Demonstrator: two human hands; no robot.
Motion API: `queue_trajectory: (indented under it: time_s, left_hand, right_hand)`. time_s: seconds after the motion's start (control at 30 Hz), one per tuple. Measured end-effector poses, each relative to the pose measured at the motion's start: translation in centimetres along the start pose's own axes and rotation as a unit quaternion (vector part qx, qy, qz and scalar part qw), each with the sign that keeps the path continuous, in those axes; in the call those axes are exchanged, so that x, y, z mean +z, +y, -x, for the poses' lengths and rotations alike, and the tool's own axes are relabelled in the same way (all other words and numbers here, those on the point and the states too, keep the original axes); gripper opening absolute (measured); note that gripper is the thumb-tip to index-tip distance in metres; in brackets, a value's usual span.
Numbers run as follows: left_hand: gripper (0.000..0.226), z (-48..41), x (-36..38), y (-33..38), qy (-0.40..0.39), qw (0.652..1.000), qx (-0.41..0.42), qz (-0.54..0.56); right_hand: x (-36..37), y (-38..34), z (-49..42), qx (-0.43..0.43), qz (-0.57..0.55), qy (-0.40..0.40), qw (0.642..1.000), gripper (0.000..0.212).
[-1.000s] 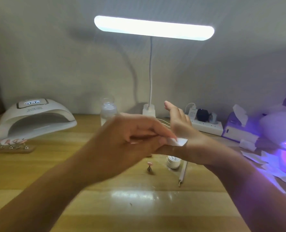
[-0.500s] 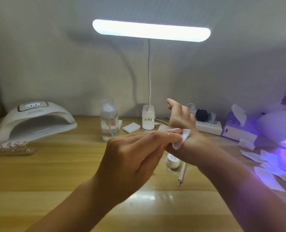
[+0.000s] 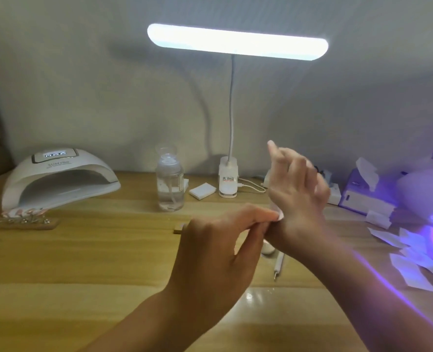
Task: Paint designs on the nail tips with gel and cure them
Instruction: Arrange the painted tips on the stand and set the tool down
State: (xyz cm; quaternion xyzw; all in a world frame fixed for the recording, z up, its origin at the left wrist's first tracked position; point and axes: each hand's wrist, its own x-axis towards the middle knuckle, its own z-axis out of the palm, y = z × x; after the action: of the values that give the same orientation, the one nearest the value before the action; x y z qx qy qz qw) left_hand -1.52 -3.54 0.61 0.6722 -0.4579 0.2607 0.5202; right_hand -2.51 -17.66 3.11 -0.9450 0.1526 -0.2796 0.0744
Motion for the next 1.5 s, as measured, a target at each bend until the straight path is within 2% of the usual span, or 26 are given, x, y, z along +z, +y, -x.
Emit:
queue_trajectory:
  time_s: [0.07, 0.13, 0.17, 0.2, 0.23, 0.27, 0.33, 0.37, 0.43, 0.5, 0.57, 0.6, 0.67, 0.73, 0.8, 0.97, 1.03, 1.1, 1.17, 1.2, 1.23, 1.27, 1.3, 1.33, 1.4, 1.5]
  left_hand:
    - [0.016, 0.5, 0.5, 1.5, -0.029, 0.998, 0.01, 0.054]
    - [0.012, 0.9, 1.1, 2.8, -0.051, 0.983, -0.075, 0.162]
    - [0.011, 0.8, 1.2, 3.0, -0.038, 0.961, -0.153, 0.227]
    - [0.009, 0.4, 1.1, 2.7, -0.013, 0.925, -0.245, 0.289]
    - [0.009, 0.0, 0.9, 2.1, 0.018, 0.881, -0.331, 0.337]
    - [0.01, -0.5, 0.5, 1.4, 0.043, 0.836, -0.398, 0.376]
    - [0.012, -1.2, -0.3, 0.3, 0.058, 0.76, -0.464, 0.451]
    - [0.014, -1.4, -0.6, -0.1, 0.058, 0.729, -0.476, 0.489]
    - [0.018, -1.7, -1.1, -0.6, 0.051, 0.678, -0.495, 0.541]
    - [0.02, -2.1, -1.5, -1.2, 0.034, 0.661, -0.505, 0.554]
    - [0.02, -2.7, -1.8, -1.6, 0.024, 0.663, -0.498, 0.559]
    - [0.02, -2.8, -1.8, -1.7, 0.028, 0.663, -0.495, 0.562]
    - [0.018, -2.7, -1.8, -1.8, 0.05, 0.657, -0.504, 0.559]
    - [0.017, -2.4, -1.8, -2.2, 0.058, 0.653, -0.524, 0.543]
    - [0.021, -2.2, -2.0, -2.8, 0.061, 0.667, -0.535, 0.515]
    - [0.021, -1.9, -3.0, -6.0, 0.115, 0.738, -0.519, 0.415]
    - [0.027, -1.4, -3.2, -7.3, 0.112, 0.768, -0.523, 0.352]
    - [0.027, -0.9, -3.0, -8.0, 0.051, 0.824, -0.512, 0.238]
    - [0.018, -0.3, -2.4, -8.5, -0.042, 0.873, -0.471, 0.117]
    - [0.012, 0.1, -2.2, -8.7, -0.082, 0.888, -0.445, 0.078]
    - [0.004, 0.4, -1.9, -8.8, -0.126, 0.897, -0.422, 0.049]
    - [0.004, 0.7, -1.6, -8.8, -0.172, 0.901, -0.399, 0.011]
    - [0.01, 1.0, -1.3, -8.6, -0.214, 0.902, -0.374, -0.036]
    - [0.015, 1.2, -1.0, -8.5, -0.245, 0.901, -0.349, -0.08]
    - [0.025, 1.6, -0.7, -7.9, -0.272, 0.9, -0.305, -0.151]
    - [0.026, 2.1, -0.1, -7.2, -0.253, 0.907, -0.27, -0.199]
  right_hand:
    - [-0.4, 0.8, -0.8, 0.028, 0.032, 0.046, 0.998, 0.093]
    - [-1.8, 1.4, -2.0, 0.085, -0.086, 0.066, 0.991, 0.067]
    - [-2.6, 1.6, -2.5, 0.094, -0.197, 0.058, 0.974, 0.048]
    - [-3.2, 1.8, -2.7, 0.079, -0.313, 0.046, 0.945, 0.03]
    - [-3.8, 1.7, -2.7, 0.043, -0.395, 0.016, 0.918, 0.02]
    - [-4.3, 1.6, -2.4, -0.015, -0.432, -0.041, 0.901, 0.024]
    - [-4.1, 1.2, -1.6, -0.104, -0.387, -0.186, 0.897, 0.041]
    - [-3.6, 0.8, -1.2, -0.125, -0.343, -0.227, 0.903, 0.042]
    - [-2.6, 0.5, -1.0, -0.131, -0.293, -0.211, 0.923, 0.035]
    - [-2.0, 0.6, -1.2, -0.112, -0.332, -0.173, 0.921, 0.023]
    - [-2.0, 0.4, -1.2, -0.121, -0.342, -0.12, 0.924, 0.014]
    - [-1.9, 0.3, -1.1, -0.129, -0.316, -0.078, 0.937, 0.016]
    - [-1.5, 0.2, -0.9, -0.151, -0.176, 0.044, 0.972, 0.03]
    - [-1.9, 0.2, -0.8, -0.131, -0.08, 0.123, 0.98, 0.034]
    - [-2.7, 1.0, -1.0, -0.108, -0.096, 0.124, 0.982, 0.031]
    - [-5.0, 5.1, -2.8, -0.019, -0.132, 0.171, 0.976, 0.013]
    - [-5.7, 8.2, -3.4, 0.037, -0.123, 0.192, 0.973, 0.021]
    - [-6.3, 12.2, -3.4, 0.114, -0.111, 0.158, 0.975, 0.035]
    - [-6.7, 14.3, -2.4, 0.202, -0.031, 0.058, 0.977, 0.038]
    - [-6.5, 15.7, -2.2, 0.217, -0.009, 0.008, 0.976, 0.042]
    - [-6.7, 15.9, -1.7, 0.218, 0.015, 0.021, 0.976, 0.078]
    - [-6.8, 15.5, -1.2, 0.183, 0.0, -0.025, 0.983, 0.119]
    - [-6.6, 13.8, 0.1, 0.149, 0.011, -0.056, 0.987, 0.034]
    - [-5.8, 12.3, 0.6, 0.086, 0.035, -0.047, 0.995, 0.016]
    - [-3.9, 10.1, 1.9, -0.075, 0.04, -0.049, 0.995, 0.018]
    - [-1.6, 6.9, 4.8, -0.222, 0.143, -0.128, 0.956, 0.031]
